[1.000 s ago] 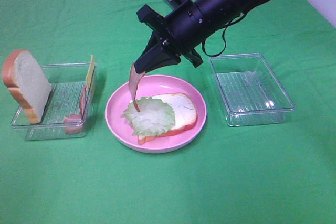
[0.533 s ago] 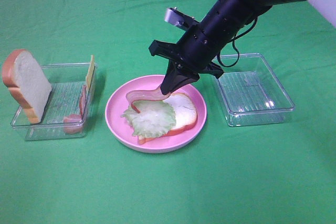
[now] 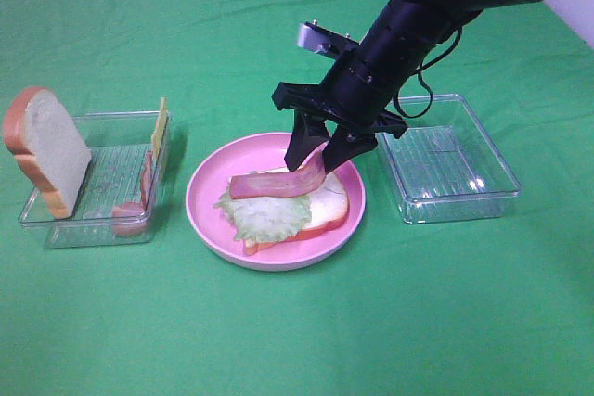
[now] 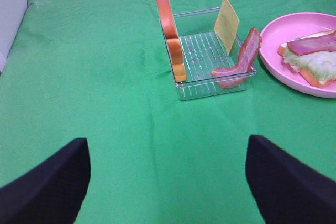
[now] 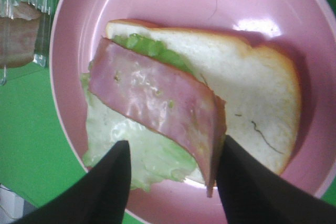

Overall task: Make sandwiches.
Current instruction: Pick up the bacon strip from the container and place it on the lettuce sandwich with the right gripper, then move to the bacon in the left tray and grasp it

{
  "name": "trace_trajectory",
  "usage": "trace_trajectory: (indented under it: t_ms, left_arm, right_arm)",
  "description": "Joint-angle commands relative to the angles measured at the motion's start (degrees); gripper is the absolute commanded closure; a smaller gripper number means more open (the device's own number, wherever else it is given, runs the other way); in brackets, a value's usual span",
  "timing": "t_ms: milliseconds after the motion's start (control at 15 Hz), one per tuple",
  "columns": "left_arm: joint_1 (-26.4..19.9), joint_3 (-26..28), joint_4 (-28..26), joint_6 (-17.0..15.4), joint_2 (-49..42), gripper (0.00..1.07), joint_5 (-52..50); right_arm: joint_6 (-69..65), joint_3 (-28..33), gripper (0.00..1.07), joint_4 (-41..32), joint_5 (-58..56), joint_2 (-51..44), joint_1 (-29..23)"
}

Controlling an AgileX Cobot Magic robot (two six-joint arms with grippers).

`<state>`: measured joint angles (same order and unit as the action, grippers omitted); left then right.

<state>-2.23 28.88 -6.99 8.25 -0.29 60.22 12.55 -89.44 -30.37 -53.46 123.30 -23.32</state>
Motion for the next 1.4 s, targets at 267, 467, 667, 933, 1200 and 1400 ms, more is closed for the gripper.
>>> trace_trajectory:
  t_ms: [267, 467, 667, 933, 1200, 1400]
  left_arm:
    - [0.1, -0.1, -0.1, -0.3, -1.1, 0.29, -0.5]
    - [0.1, -0.1, -0.1, -0.3, -1.1, 0.29, -0.5]
    - [0.1, -0.1, -0.1, -0.3, -1.1, 0.29, -0.5]
    - [0.1, -0.1, -0.1, -0.3, -1.1, 0.29, -0.5]
    - [0.1, -0.1, -0.1, -0.3, -1.1, 0.29, -0.5]
    - [0.1, -0.1, -0.1, -0.3, -1.1, 0.29, -0.5]
  right_arm:
    - [-4.0, -0.2, 0.45, 13.7, 0.4, -5.9, 0.0]
    - [-6.6, -0.2, 0.42, 18.4, -0.3, -9.6, 0.0]
    - [-13.6, -0.2, 0.42, 28.5, -7.2, -18.3, 0.0]
    - [-15.4, 1.0, 0.42, 30.7, -13.6, -28.2, 0.0]
    - [-15.4, 14.4, 0.42, 30.4, -14.4, -43.5, 0.0]
    - [-15.4, 30.4, 0.42, 30.4, -14.4, -59.1, 0.0]
